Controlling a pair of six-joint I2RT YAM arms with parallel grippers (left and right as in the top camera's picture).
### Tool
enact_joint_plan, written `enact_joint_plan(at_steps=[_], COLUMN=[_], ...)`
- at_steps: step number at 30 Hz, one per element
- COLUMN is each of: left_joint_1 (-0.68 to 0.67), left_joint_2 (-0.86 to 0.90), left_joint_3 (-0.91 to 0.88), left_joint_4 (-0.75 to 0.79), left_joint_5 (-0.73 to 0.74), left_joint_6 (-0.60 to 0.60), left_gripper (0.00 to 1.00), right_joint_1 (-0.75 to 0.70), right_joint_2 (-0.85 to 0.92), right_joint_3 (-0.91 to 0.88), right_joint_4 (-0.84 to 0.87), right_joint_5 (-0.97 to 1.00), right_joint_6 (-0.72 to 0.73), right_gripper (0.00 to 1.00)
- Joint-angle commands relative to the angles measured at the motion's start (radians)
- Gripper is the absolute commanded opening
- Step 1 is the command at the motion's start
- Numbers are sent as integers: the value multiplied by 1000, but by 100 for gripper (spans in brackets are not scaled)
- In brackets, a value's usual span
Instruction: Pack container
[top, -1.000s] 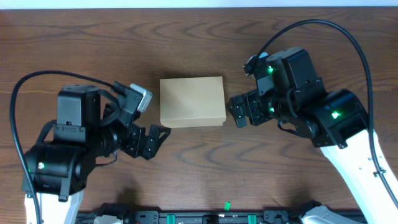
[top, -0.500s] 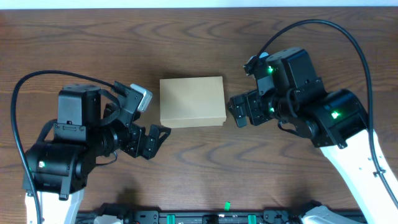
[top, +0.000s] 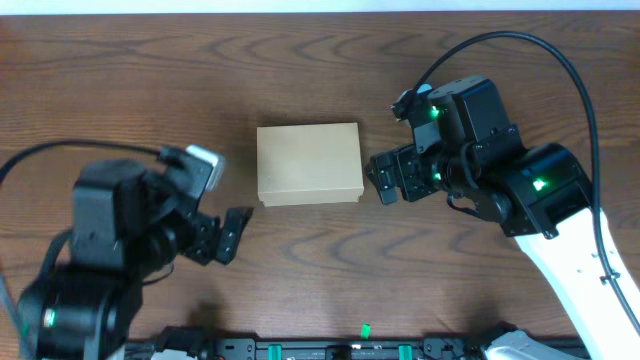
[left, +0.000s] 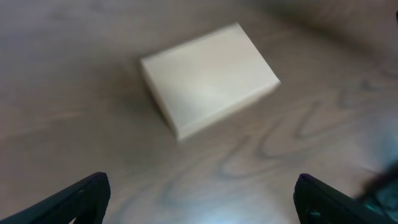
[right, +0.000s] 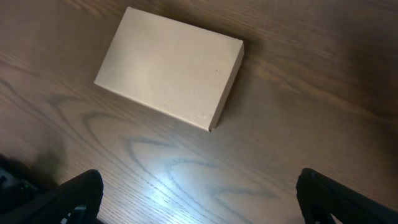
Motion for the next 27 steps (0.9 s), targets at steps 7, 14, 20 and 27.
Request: enact_joint_plan(at_steps=[7, 14, 20, 27], left_joint_1=[128, 150, 150, 150], left_joint_2=[-328, -575, -729, -838], left_joint_3=[-303, -599, -811, -973], left_joint_4=[127, 263, 386, 457], left_joint_5=[-136, -136, -136, -124], left_joint_6=[-81, -156, -171, -252], left_gripper=[95, 95, 95, 95], right_joint_1=[-10, -10, -10, -10], right_joint_2=[0, 0, 0, 0], right_joint_3=[11, 11, 11, 11], right_joint_4=[-3, -3, -3, -3], right_joint_5=[9, 9, 9, 9], right_joint_6=[-4, -4, -4, -4], right_gripper=[99, 99, 99, 99])
